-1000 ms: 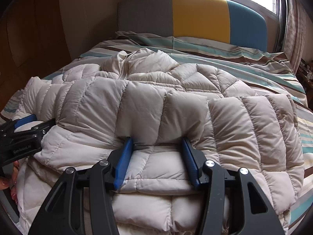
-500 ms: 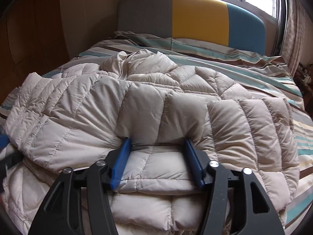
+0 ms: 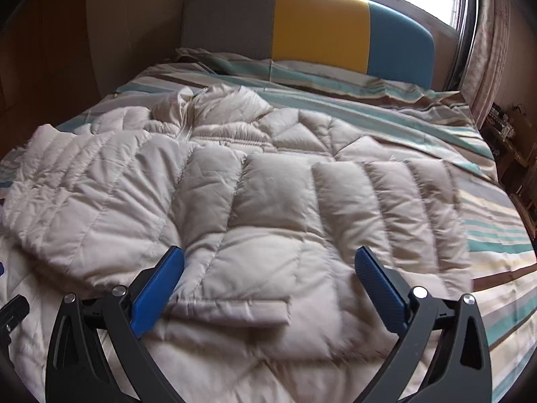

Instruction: Fold large clothes

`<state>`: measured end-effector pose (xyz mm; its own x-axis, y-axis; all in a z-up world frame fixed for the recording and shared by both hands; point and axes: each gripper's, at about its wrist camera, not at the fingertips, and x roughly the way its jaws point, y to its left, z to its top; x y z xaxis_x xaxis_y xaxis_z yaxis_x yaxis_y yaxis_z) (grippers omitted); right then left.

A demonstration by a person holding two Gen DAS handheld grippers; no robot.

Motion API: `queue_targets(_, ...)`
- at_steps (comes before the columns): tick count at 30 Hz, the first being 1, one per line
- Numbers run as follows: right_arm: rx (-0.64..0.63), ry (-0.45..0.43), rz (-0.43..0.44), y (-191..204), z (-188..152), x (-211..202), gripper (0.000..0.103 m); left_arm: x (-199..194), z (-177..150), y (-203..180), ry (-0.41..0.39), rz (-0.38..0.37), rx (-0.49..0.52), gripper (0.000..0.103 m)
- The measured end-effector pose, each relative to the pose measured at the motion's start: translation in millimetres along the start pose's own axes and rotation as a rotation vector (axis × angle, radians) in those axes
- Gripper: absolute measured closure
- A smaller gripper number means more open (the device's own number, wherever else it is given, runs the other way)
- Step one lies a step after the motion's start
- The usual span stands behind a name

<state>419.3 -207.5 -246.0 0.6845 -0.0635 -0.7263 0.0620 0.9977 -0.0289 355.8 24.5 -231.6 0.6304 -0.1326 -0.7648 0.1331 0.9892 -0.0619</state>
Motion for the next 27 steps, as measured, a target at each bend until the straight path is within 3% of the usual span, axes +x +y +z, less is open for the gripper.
queue_targets(10, 0.042, 0.030, -0.008, -30, -28, -54, 0.002, -24, -33, 4, -0.001, -0.002, 0.012, 0.003)
queue_targets(15, 0.065, 0.021, 0.034, -50, -55, -90, 0.003, -44, -49, 14, -0.026, -0.012, -0.024, 0.003)
queue_targets(18, 0.073, 0.002, 0.058, -65, -78, -118, 0.010, -59, -61, 24, -0.042, -0.033, -0.048, 0.003)
queue_targets(20, 0.088, 0.004, 0.075, -76, -92, -133, 0.026, -70, -70, 30, -0.065, -0.016, -0.044, 0.003)
queue_targets(23, 0.127, 0.012, 0.093, -97, -120, -156, 0.032, -84, -83, 43, -0.096, 0.004, -0.053, 0.004)
queue_targets(27, 0.194, 0.026, 0.091, -128, -157, -181, 0.037, -100, -102, 59, -0.119, 0.002, -0.066, 0.021)
